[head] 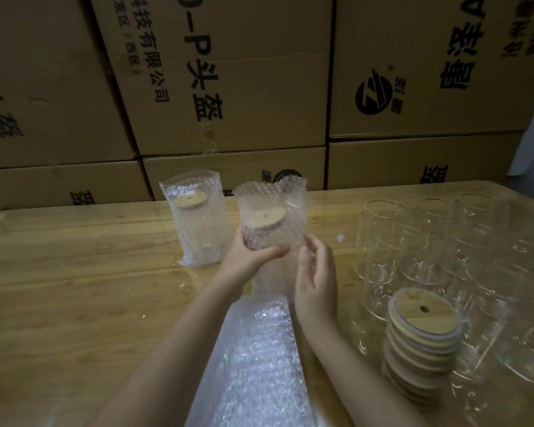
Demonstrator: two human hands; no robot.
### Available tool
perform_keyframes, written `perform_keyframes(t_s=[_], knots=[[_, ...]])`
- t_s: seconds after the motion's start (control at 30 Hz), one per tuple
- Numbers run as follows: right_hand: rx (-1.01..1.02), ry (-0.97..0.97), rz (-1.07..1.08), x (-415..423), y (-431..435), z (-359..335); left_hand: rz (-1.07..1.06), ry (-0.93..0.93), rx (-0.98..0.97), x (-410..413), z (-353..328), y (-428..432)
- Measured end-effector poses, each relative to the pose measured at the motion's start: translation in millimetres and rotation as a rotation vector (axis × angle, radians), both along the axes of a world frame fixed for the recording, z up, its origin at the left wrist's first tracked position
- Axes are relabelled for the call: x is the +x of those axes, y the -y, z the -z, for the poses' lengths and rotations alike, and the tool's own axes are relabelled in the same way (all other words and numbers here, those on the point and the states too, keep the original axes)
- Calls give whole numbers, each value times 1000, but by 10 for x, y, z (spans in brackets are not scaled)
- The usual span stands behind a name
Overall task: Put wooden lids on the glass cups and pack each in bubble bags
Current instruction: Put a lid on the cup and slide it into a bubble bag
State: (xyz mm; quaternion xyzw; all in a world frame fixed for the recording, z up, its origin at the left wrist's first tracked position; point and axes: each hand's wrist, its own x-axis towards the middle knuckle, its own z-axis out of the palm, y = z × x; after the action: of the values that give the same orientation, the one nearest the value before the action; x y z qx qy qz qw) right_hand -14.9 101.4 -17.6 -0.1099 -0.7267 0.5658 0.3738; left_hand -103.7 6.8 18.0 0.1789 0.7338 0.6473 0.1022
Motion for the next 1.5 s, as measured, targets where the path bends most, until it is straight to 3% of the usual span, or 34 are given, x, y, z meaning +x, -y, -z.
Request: perform_keyframes(t_s=[0.27, 0.6, 1.07, 1.2, 1.3, 1.43, 1.5], knots=[[-29, 292, -68, -154, -223, 452, -256, -139, -61, -447, -109, -70], [-76, 314, -82, -202, -254, 515, -482, -161, -50, -835, 49, -331], [-65, 335, -80, -202, -258, 490, -467, -217, -207, -832, 146, -274], [-37, 332, -98, -230, -242, 497, -458, -281, -161, -630, 275, -16], [-87, 377, -159, -357, -195, 422, -659, -383, -43, -554, 388, 268], [-162, 447, -236, -702, -174, 221, -868, -323, 40, -714, 419, 637], [-154, 486, -243, -887, -187, 150, -790, -254, 0, -840, 439, 786]])
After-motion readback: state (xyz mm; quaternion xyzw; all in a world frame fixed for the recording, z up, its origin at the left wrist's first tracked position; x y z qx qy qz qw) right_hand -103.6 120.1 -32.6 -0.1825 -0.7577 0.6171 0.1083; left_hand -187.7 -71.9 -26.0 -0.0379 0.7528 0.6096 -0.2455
